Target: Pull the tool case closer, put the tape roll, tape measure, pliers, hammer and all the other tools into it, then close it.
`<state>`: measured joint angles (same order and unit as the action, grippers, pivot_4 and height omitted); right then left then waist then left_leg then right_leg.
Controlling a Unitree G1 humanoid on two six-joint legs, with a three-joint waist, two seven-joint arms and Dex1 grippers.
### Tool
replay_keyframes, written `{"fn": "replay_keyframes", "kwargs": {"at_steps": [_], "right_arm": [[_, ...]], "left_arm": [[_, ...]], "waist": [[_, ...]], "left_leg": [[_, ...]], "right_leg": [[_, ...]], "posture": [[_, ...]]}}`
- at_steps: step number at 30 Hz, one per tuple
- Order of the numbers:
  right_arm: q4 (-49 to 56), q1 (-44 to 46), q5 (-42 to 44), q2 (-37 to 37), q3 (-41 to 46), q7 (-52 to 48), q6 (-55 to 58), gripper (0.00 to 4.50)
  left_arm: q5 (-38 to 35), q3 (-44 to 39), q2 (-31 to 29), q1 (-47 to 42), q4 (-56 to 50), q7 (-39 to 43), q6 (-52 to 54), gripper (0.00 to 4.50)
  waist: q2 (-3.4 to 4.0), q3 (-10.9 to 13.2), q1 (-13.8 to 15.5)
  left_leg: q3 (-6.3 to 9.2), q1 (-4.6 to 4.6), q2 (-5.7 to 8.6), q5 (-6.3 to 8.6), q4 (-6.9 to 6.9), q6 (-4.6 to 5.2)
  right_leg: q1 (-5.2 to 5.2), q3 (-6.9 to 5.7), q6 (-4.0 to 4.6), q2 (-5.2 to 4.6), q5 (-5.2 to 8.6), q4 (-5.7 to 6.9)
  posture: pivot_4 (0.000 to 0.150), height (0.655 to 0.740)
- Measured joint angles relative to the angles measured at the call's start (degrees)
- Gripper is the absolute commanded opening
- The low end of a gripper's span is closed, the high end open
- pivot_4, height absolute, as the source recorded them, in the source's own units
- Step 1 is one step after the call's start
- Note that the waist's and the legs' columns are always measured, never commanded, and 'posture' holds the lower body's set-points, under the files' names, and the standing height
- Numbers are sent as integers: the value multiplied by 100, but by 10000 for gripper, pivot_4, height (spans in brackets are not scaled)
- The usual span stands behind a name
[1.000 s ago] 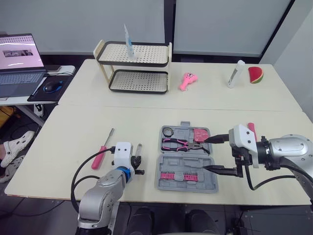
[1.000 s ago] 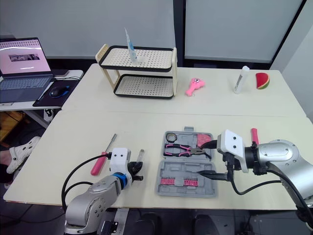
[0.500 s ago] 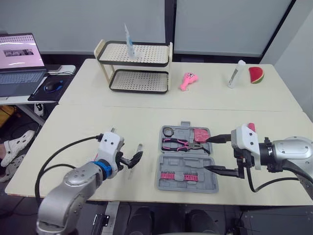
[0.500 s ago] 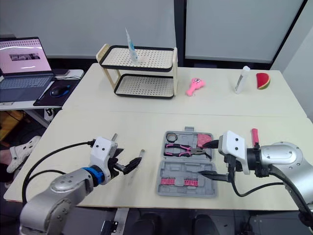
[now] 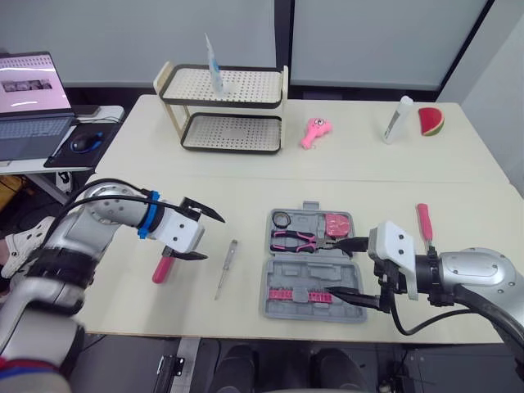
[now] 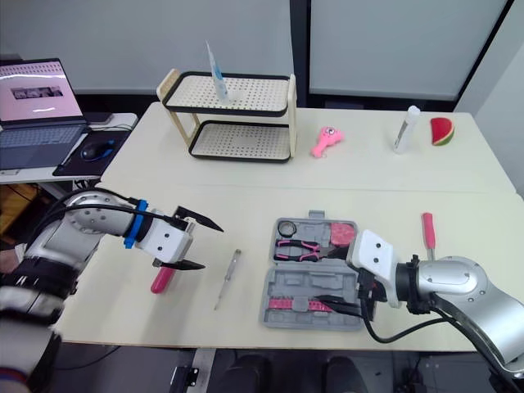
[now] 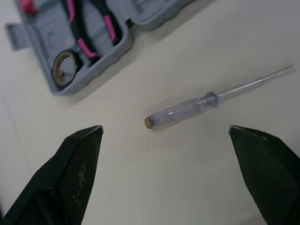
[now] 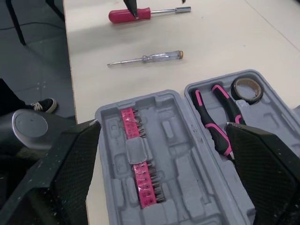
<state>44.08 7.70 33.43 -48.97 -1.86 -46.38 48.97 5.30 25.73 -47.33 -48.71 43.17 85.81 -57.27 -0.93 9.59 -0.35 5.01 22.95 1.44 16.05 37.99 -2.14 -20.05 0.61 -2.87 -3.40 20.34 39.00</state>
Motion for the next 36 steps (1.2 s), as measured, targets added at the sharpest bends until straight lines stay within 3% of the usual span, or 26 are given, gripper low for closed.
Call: {"fn": "replay_keyframes", "kwargs": {"at_steps": [2,8,17,23,31,32,36], "right_arm": [[92,79,202,98,-59,112,225,45000],[221,299,462,207,-174,322,530,45000],[298,366,642,216,-177,535,666,45000],[385,340,780,148,-167,546,695,45000],[418,242,827,19,-130,545,693,45000],[418,237,827,14,-129,543,687,45000],[410,231,824,-6,-129,524,652,45000]], "left_arm": [[380,375,362,-533,811,43,-922,44580],[1547,946,879,-1277,2115,-596,-2131,44580],[4305,2028,1187,-1838,2567,-3441,-2390,44580],[5748,2924,1481,-2250,2585,-5292,-2389,27703],[6726,3639,1528,-2429,2672,-6902,-2460,3825],[6789,3686,1510,-2436,2670,-7090,-2479,1622],[6946,3809,1436,-2447,2654,-7610,-2632,1667]], "waist": [[-18,10,-13],[-47,28,-135],[-69,40,-140],[-33,19,-45],[-1,-20,31],[-1,-21,33],[-7,-20,31]], "left_leg": [[3,0,-2,9,3,17],[7,0,-2,9,5,17],[8,-1,-2,7,8,15],[6,-18,11,6,15,22],[-8,-22,24,5,19,23],[-7,-21,24,5,20,23],[-7,-15,24,4,21,21]], "right_leg": [[0,-2,0,3,0,5],[-2,-3,-2,7,0,9],[-2,-1,-3,11,0,14],[10,1,-7,0,1,40],[10,15,-17,-12,5,51],[10,16,-18,-14,5,51],[3,15,-18,-14,5,54]], "posture": [[1500,7290],[1500,7290],[1500,7290],[1500,7290],[1500,7290],[1500,7290],[1500,7290]]}}
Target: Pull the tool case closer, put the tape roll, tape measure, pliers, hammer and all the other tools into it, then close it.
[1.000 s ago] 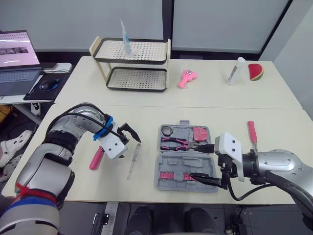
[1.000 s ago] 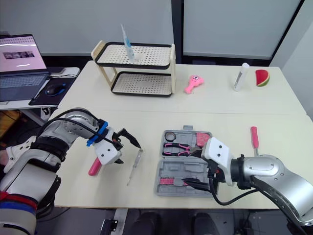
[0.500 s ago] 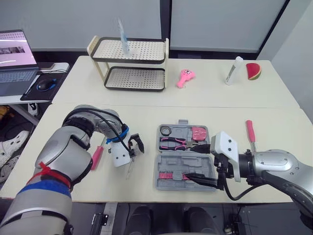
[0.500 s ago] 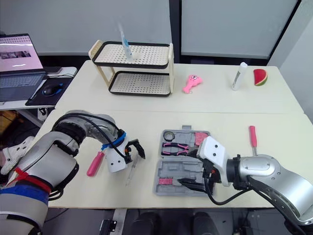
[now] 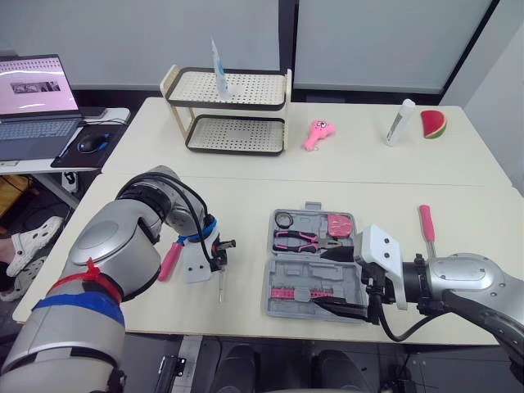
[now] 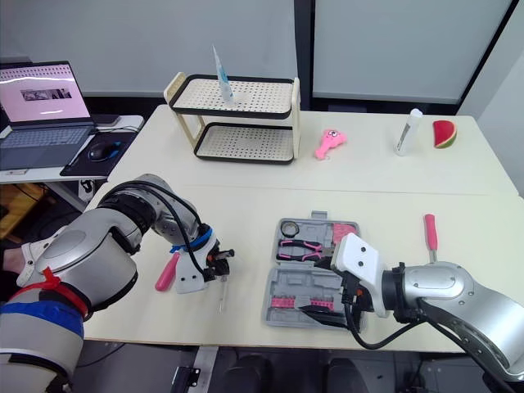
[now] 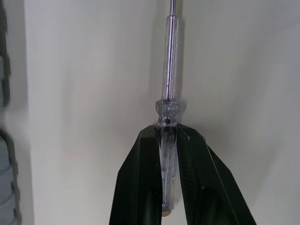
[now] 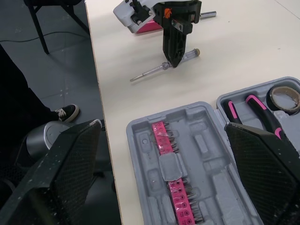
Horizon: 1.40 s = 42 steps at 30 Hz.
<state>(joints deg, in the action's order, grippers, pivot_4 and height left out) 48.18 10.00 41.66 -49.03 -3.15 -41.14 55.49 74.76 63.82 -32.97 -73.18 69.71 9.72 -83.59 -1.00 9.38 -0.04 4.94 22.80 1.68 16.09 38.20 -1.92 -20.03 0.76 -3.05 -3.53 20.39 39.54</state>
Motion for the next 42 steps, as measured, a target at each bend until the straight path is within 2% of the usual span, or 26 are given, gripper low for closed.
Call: {"fn": "replay_keyframes", "kwargs": {"at_steps": [6,10,14,18,23,26,28,30,33,36,42], "right_arm": [[-98,27,-10,1,-20,-27,-106,45000],[-119,70,-6,9,-34,-25,-135,45000],[-123,78,-13,43,-48,0,-165,45000],[-136,165,-114,140,-147,14,-273,45000],[-262,242,-273,164,-327,2,-347,45000],[-350,295,-391,164,-464,-2,-373,45000],[-369,316,-451,164,-513,-4,-376,45000],[-392,343,-489,162,-548,-2,-382,45000],[-438,380,-560,174,-624,4,-382,45000],[-455,425,-660,208,-731,9,-382,45000],[-470,462,-722,255,-769,12,-380,45000]], "left_arm": [[-76,57,-305,-86,32,-174,-616,1667],[-599,42,-869,-347,285,131,-805,1667],[-1455,7,-1352,-257,727,877,-813,1667],[-2526,-361,-1501,21,1045,1817,-815,1667],[-3662,-709,-1711,214,895,2760,-819,1667],[-4367,-1273,-1719,298,978,3451,-626,1666],[-4916,-1451,-1910,618,456,3924,-234,1666],[-5712,-1621,-2373,1303,-866,4524,615,1666],[-6518,-1933,-2745,2013,-2561,5096,1821,1666],[-6852,-2378,-2981,2463,-3719,5369,2698,1666],[-7038,-3064,-3111,3143,-4638,5732,3871,1666]], "waist": [[-70,41,-51],[-92,53,-107],[-91,53,-168],[-93,54,-175],[-94,54,-177],[-93,53,-187],[-92,53,-208],[-90,54,-282],[-90,54,-327],[-90,53,-326],[-89,53,-324]], "left_leg": [[-4,12,-9,-13,0,-23],[-5,12,-13,-13,0,-23],[-3,10,-13,-13,-1,-23],[1,11,-14,-14,4,-24],[4,13,-14,-14,12,-24],[3,12,-14,-13,14,-24],[3,12,-17,-13,13,-24],[5,12,-27,-14,10,-26],[13,13,-29,-15,11,-28],[14,11,-29,-15,15,-27],[13,11,-29,-12,18,-23]], "right_leg": [[-27,2,0,6,0,22],[-30,0,0,10,0,29],[-31,-3,0,10,0,32],[-32,-8,0,9,0,34],[-31,-9,0,9,0,35],[-31,-8,0,9,0,38],[-33,-5,1,9,0,39],[-35,-1,1,11,0,40],[-36,-1,2,14,0,41],[-34,-2,2,18,0,42],[-32,-2,2,23,0,45]], "posture": [[1500,7290],[1500,7290],[1500,7290],[1500,7290],[1500,7290],[1500,7290],[1500,7290],[1500,7290],[1500,7290],[1500,7290],[1500,7290]]}}
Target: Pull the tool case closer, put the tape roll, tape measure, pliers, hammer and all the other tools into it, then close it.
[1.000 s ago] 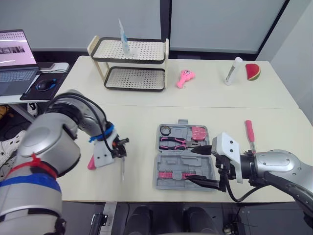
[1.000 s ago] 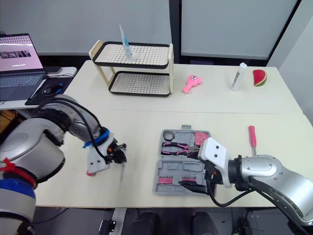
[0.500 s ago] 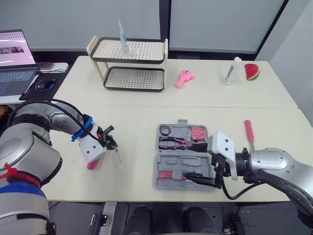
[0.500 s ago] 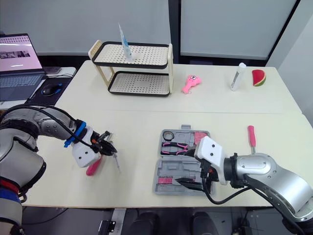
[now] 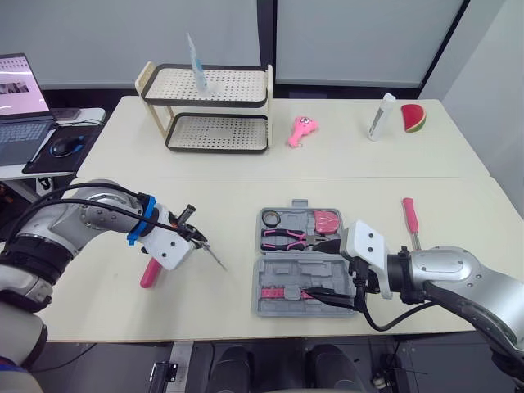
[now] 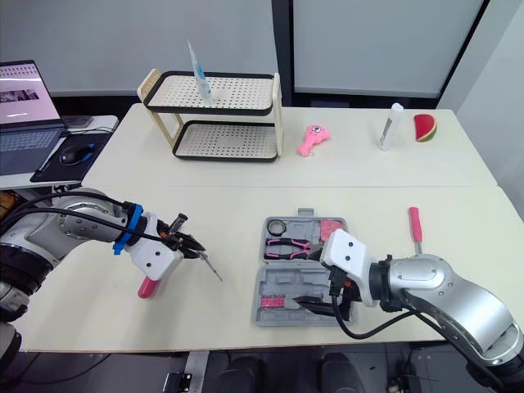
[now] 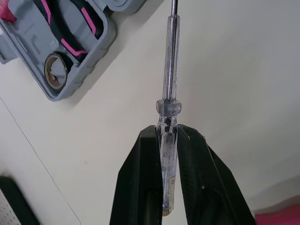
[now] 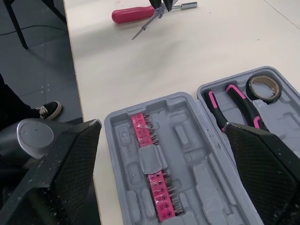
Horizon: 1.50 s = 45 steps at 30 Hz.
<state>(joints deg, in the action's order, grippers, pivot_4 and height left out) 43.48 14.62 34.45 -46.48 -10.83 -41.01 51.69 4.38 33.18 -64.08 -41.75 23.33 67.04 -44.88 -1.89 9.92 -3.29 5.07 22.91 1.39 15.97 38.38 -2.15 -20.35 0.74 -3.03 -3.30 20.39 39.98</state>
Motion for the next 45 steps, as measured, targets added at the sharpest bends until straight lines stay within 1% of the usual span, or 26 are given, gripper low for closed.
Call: {"fn": "replay_keyframes", "kwargs": {"at_steps": [1,4,5,6,8,11,12,14,17,18,19,23,25,30,35,37,38,40,45], "right_arm": [[-1,20,-2,17,-12,1,3,45000],[8,88,-52,47,-83,-1,2,45000],[7,137,-120,45,-145,-8,-14,45000],[6,156,-158,41,-167,-14,-23,45000],[10,232,-294,23,-250,-56,-154,45000],[10,250,-430,2,-351,-119,-258,45000],[10,249,-452,2,-383,-141,-271,45000],[10,245,-507,2,-406,-156,-304,45000],[10,237,-577,2,-407,-171,-344,45000],[11,225,-613,1,-410,-176,-351,45000],[10,221,-634,0,-418,-177,-352,45000],[8,235,-750,7,-567,-181,-361,45000],[7,253,-839,10,-638,-185,-362,45000],[-57,404,-931,78,-718,-187,-369,45000],[-113,413,-1056,143,-788,-193,-380,45000],[-114,413,-1071,148,-799,-218,-383,45000],[-114,413,-1073,148,-799,-235,-384,45000],[-114,412,-1075,147,-797,-250,-384,45000],[-97,336,-1064,142,-748,-253,-380,45000]], "left_arm": [[-114,-126,-33,172,-191,76,364,1666],[-1015,-588,-454,1166,-1176,313,2527,1666],[-1429,-810,-619,1593,-1675,350,3642,1666],[-1590,-878,-668,1736,-1861,352,4079,1666],[-2240,-1290,-832,2280,-2675,200,5722,1666],[-3015,-1812,-842,2725,-3485,-266,7606,1666],[-3271,-2021,-730,2828,-3726,-526,8280,1666],[-3606,-2335,-376,2914,-4009,-1045,9241,1666],[-3798,-2586,183,2953,-4218,-1768,10175,1666],[-3803,-2683,415,2936,-4240,-2041,10430,1666],[-3779,-2779,774,2879,-4245,-2414,10694,1666],[-3441,-2864,2003,2746,-4186,-3676,11201,1666],[-3227,-2874,2384,2745,-4145,-4141,11222,1666],[-2917,-3041,2983,2765,-4146,-4890,11369,1665],[-2764,-3169,3293,2801,-4091,-5175,11332,1665],[-2758,-3287,3367,2859,-4083,-5171,11307,8913],[-2753,-3332,3384,2906,-4075,-5168,11298,10882],[-2746,-3362,3379,3015,-4073,-5119,11278,17122],[-2765,-3510,3074,3300,-4240,-4812,11056,33253]], "waist": [[0,0,1],[4,1,-57],[5,2,-80],[6,2,-88],[7,3,-83],[9,4,-28],[10,4,-5],[12,5,29],[11,4,48],[12,4,56],[15,2,72],[13,-2,146],[11,-3,147],[12,-5,152],[14,-7,165],[15,-8,165],[15,-8,164],[15,-8,162],[15,-8,162]], "left_leg": [[0,0,0,1,0,2],[2,-2,-4,11,-7,19],[5,-1,-8,12,-9,20],[9,-2,-8,12,-9,21],[16,-1,-8,13,-8,22],[19,-2,-6,13,-6,22],[17,-4,-4,13,-5,23],[19,-3,-3,13,-1,23],[20,-3,-3,13,3,23],[21,-3,-2,13,3,23],[20,-3,-1,13,6,23],[21,1,1,14,22,21],[23,1,-1,14,25,20],[26,-1,0,14,26,19],[26,-1,3,13,29,18],[26,-1,2,13,29,17],[27,-1,2,13,29,17],[26,-1,2,13,28,17],[29,0,1,14,27,16]], "right_leg": [[0,0,0,0,0,0],[-5,10,0,5,0,2],[-10,9,0,10,0,5],[-9,8,0,10,0,7],[-7,6,0,11,0,8],[-3,8,0,11,0,7],[-1,9,0,11,0,7],[3,9,0,11,0,5],[5,10,0,11,0,5],[4,10,0,10,0,4],[6,10,0,10,0,4],[8,13,1,8,0,6],[8,13,2,8,-1,6],[11,13,2,7,-1,5],[13,13,3,4,-1,4],[13,13,3,4,-1,4],[13,12,3,4,-1,4],[13,13,3,4,-1,4],[12,14,3,1,-1,1]], "posture": [[1500,7290],[1500,7290],[1500,7290],[1500,7290],[1500,7290],[1500,7290],[1500,7290],[1500,7290],[1500,7290],[1500,7290],[1500,7290],[1500,7290],[1500,7290],[1500,7290],[1500,7290],[1500,7290],[1500,7290],[1500,7290],[1500,7290]]}}
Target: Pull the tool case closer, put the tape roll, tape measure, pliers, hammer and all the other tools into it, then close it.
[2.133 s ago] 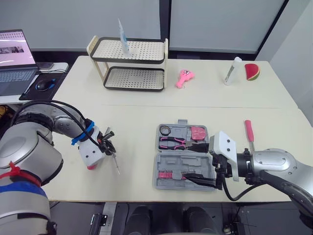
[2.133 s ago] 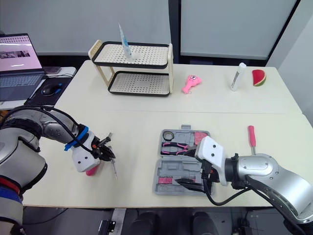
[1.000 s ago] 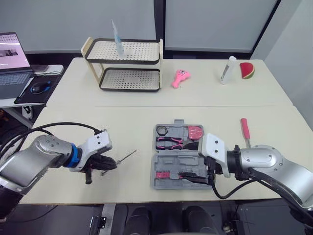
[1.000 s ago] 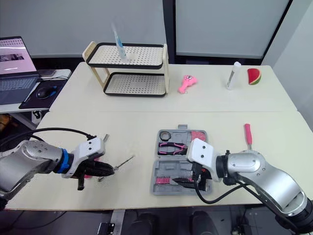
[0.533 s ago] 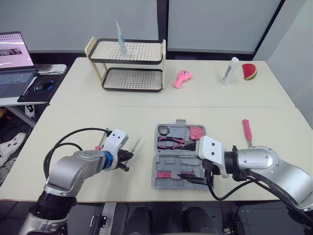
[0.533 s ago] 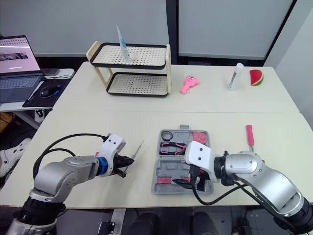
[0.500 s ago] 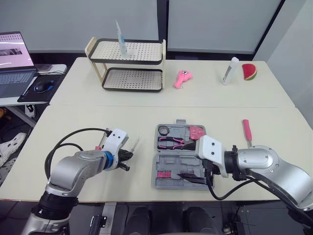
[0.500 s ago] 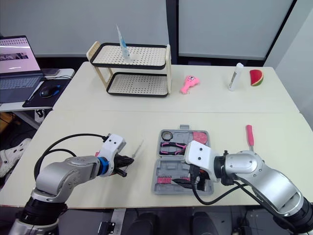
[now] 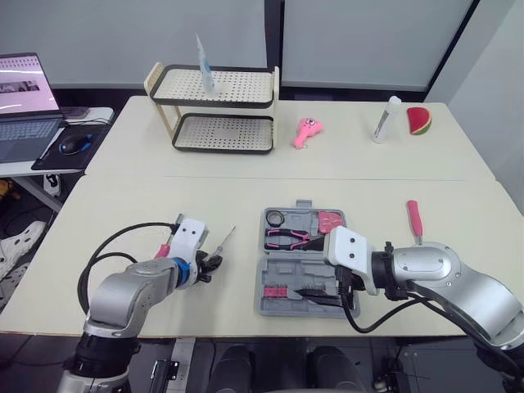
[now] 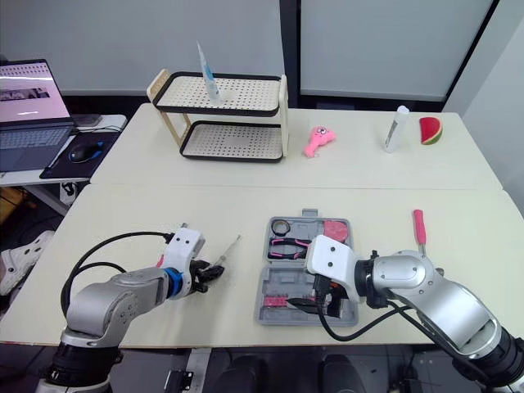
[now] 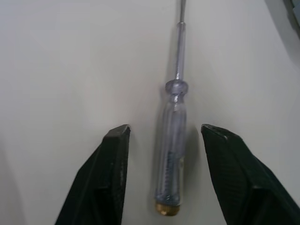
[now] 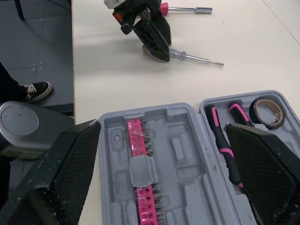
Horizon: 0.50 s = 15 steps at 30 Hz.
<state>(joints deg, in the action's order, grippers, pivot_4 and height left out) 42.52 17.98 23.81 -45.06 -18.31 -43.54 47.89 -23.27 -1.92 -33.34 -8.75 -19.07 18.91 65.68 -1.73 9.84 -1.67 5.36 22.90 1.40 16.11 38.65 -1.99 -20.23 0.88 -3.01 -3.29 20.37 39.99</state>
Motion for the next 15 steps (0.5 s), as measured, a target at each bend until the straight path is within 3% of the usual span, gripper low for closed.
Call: {"fn": "replay_keyframes", "kwargs": {"at_steps": [4,9,15], "right_arm": [[35,-159,10,1,147,28,18,45000],[102,-193,4,36,153,108,19,45000],[103,-184,-3,119,144,135,19,45000]], "left_arm": [[-30,-404,-187,589,-456,407,-814,44605],[13,-445,-123,1077,-398,999,-2076,44605],[482,-163,2,824,533,1168,-3078,44605]], "waist": [[2,0,4],[4,-1,18],[4,-1,25]], "left_leg": [[-1,-1,0,-1,-2,-5],[1,0,3,1,-2,0],[0,-1,10,2,-2,1]], "right_leg": [[1,3,0,-22,0,-4],[4,4,1,-25,0,-7],[5,-4,1,-21,0,-7]], "posture": [[1500,7290],[1500,7290],[1500,7290]]}}
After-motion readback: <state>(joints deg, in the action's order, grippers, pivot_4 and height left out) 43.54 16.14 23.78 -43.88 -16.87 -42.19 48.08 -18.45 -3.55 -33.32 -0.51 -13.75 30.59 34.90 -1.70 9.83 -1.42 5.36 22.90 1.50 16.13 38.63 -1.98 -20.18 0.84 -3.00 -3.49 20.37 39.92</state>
